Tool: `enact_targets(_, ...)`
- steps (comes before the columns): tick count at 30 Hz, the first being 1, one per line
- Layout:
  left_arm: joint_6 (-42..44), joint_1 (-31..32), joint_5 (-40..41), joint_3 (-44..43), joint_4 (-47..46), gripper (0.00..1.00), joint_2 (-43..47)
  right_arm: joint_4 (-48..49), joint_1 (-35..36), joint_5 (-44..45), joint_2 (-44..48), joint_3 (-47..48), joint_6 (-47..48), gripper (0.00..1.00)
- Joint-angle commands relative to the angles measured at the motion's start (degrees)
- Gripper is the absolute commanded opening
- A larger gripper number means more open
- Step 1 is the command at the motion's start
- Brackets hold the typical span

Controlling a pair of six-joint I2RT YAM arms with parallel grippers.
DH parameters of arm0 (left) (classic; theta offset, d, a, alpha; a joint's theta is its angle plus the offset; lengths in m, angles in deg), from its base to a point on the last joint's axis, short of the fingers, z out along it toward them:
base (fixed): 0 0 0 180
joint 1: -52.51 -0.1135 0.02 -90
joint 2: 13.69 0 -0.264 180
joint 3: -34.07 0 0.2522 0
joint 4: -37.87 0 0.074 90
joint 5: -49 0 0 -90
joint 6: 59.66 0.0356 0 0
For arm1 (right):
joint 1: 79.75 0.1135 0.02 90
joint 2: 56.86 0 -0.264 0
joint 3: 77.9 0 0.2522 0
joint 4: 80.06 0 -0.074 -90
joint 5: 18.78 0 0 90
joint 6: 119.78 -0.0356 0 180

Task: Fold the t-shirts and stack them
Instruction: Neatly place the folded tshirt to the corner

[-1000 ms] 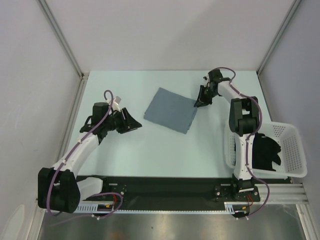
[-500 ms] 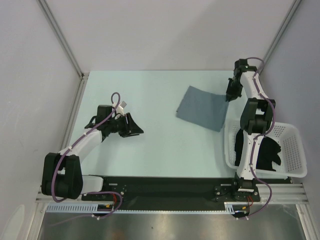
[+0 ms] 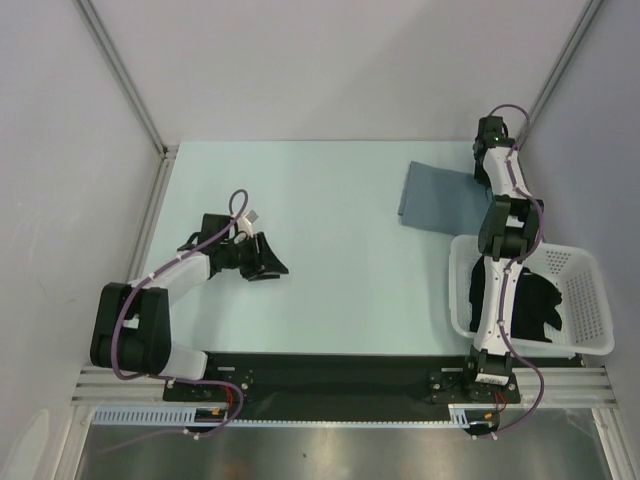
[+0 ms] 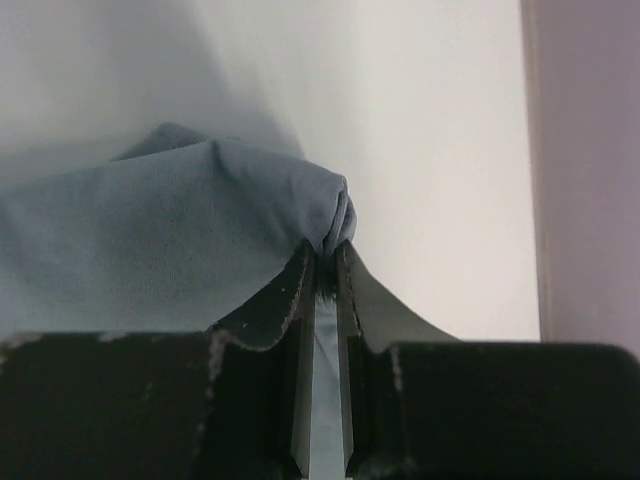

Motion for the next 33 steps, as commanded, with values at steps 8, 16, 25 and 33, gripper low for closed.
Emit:
enact_targets(8,4.44,-0.43,1.86,-5.34,4.72,0.45,-0.94,31.32,-1.08,8.33,-6.25,8.27,17.53,0.0)
enact_targets(16,2.69,-0.43,2.13,-6.4,4.64,0.45,-2.44,39.77,-2.67,3.85,-7.83,8.18,17.28,0.0)
enact_targets(25,1.9,-0.43,2.39,-6.48,5.43,0.45,-2.44,44.08,-4.69,-1.42,-9.77,9.94,17.63,0.0)
enact_targets(33,-0.12,-0.35,1.51,-5.17,3.67,0.44,-1.82,43.74,-5.66,-2.41,-9.69,10.82,13.24,0.53)
